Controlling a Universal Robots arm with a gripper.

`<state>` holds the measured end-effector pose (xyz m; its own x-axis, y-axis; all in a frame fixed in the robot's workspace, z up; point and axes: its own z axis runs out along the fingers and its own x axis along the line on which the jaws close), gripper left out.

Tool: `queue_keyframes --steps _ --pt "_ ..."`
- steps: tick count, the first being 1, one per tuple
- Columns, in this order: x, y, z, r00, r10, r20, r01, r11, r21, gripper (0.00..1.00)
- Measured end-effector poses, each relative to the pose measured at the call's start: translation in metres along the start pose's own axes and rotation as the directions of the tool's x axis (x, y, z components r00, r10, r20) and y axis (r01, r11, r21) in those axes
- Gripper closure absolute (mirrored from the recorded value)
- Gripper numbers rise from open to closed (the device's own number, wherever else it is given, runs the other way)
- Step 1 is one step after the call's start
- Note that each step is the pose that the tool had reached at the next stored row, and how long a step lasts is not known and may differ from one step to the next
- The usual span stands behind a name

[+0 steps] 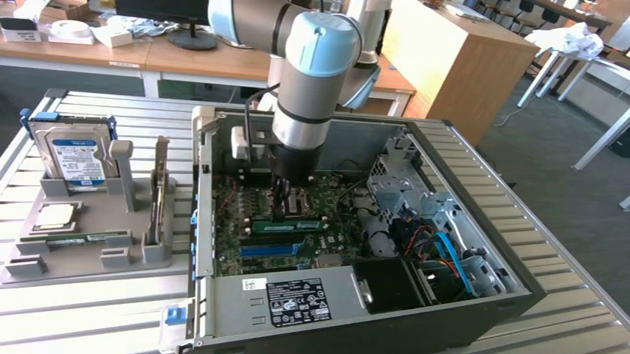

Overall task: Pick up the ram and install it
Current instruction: 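Press down the ram until it locks into place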

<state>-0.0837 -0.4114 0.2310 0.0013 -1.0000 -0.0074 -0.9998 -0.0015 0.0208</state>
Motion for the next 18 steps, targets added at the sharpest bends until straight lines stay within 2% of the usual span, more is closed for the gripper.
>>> queue_keyframes --steps 18 --pt "0.0001 -0.0001 0.0041 1.0000 0.000 -0.0001 0.000 1.0000 0.0016 0.90"
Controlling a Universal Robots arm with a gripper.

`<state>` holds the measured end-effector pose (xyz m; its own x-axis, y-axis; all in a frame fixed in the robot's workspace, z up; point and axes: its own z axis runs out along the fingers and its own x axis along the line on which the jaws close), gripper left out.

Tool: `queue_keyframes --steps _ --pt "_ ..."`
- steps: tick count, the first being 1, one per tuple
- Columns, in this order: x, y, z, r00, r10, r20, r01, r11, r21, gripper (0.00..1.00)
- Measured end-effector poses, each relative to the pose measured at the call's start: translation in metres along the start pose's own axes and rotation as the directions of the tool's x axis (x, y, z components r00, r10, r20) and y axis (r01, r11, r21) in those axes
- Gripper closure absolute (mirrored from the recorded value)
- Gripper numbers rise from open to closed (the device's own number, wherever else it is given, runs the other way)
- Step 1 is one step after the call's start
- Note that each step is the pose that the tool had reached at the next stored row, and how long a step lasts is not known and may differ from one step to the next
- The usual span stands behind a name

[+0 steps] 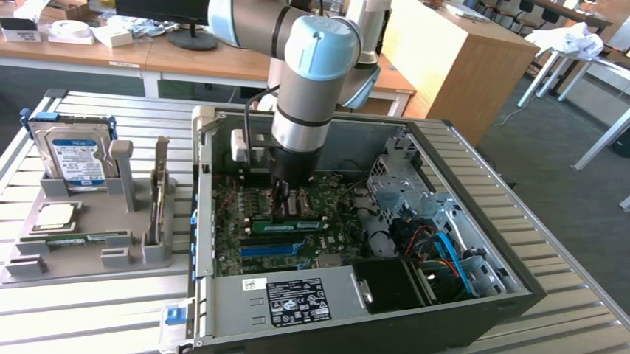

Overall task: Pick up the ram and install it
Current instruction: 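Press down the ram until it locks into place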

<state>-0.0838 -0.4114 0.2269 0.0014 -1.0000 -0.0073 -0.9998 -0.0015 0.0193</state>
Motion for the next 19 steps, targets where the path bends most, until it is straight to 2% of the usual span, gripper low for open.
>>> queue_keyframes --steps 19 --pt "0.0001 0.0000 0.0029 1.0000 0.000 -0.0004 0.000 1.0000 0.0018 0.90"
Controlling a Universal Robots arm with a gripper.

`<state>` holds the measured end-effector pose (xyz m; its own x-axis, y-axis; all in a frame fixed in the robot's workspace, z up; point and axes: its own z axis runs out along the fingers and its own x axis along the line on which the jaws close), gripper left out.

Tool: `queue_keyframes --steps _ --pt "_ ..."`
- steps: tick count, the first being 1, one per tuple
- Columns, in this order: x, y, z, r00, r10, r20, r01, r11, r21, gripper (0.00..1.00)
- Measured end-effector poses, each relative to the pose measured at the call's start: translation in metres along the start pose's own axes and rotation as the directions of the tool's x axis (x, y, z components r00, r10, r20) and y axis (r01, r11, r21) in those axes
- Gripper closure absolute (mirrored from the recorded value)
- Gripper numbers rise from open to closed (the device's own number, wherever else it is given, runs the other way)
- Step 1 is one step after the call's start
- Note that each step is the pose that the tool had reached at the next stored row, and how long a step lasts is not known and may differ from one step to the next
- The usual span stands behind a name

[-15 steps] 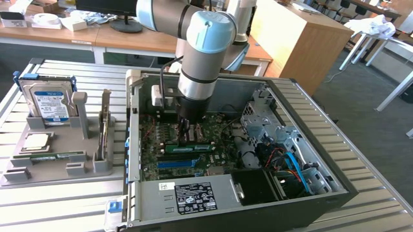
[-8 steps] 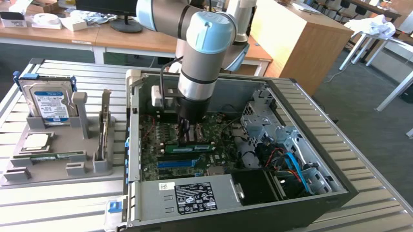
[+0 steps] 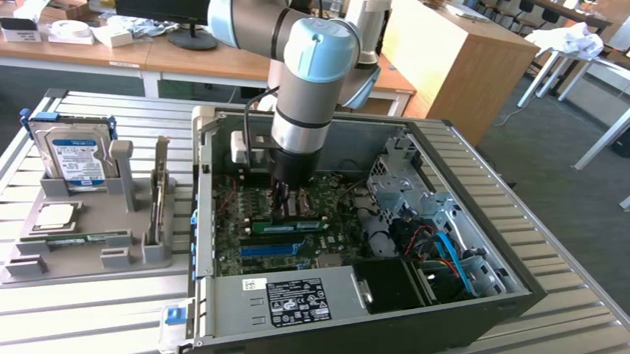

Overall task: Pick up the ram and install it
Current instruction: 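Press down the ram until it locks into place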

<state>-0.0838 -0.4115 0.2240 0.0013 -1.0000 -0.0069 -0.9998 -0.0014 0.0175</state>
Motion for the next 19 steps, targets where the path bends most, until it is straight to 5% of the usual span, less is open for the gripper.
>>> queue_keyframes --steps 19 --pt "0.0000 0.0000 0.0013 1.0000 0.000 0.0001 0.000 1.0000 0.0012 0.90"
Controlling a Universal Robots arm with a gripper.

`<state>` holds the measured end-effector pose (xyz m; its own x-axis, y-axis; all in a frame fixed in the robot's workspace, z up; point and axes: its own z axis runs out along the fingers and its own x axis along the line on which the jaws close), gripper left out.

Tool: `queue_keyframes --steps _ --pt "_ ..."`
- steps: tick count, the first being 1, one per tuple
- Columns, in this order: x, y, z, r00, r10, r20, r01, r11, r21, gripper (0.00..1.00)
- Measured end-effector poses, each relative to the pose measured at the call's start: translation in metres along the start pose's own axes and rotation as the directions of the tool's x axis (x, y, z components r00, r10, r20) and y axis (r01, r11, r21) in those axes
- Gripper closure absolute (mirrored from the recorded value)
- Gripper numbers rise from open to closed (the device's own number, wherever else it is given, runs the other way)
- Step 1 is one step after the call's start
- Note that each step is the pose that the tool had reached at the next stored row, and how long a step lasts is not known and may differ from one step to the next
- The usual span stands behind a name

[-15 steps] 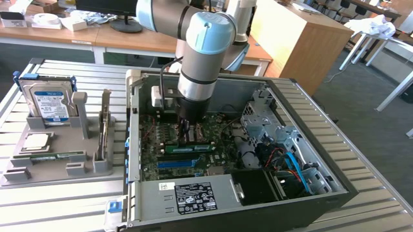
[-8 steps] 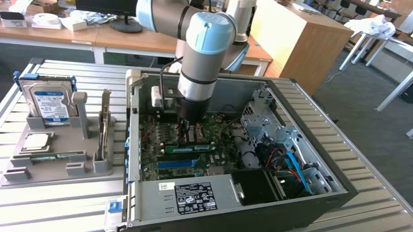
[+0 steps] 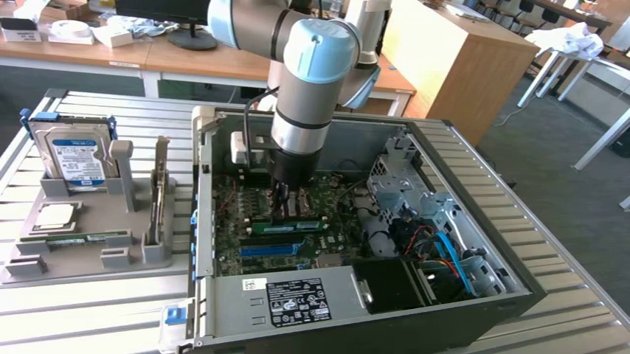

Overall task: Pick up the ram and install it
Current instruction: 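Press down the ram until it locks into place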

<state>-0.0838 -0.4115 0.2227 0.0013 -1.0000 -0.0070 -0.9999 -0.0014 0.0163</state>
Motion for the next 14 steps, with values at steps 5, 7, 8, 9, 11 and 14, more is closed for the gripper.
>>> queue_keyframes --steps 5,7,8,9,11,14 --pt "0.0000 0.0000 0.0001 1.0000 0.000 -0.0002 0.000 1.0000 0.0000 0.90" --pt "0.0000 0.0000 0.0005 1.0000 0.000 -0.0002 0.000 1.0000 0.0002 0.90" --pt "0.0000 0.0000 0.0005 1.0000 0.000 -0.0002 0.000 1.0000 0.0003 0.90" --pt "0.0000 0.0000 0.0005 1.0000 0.000 -0.0002 0.000 1.0000 0.0004 0.90" --pt "0.0000 0.0000 0.0006 1.0000 0.000 0.0000 0.000 1.0000 0.0006 0.90" --pt "0.0000 0.0000 0.0008 1.0000 0.000 -0.0001 0.000 1.0000 0.0005 0.90"
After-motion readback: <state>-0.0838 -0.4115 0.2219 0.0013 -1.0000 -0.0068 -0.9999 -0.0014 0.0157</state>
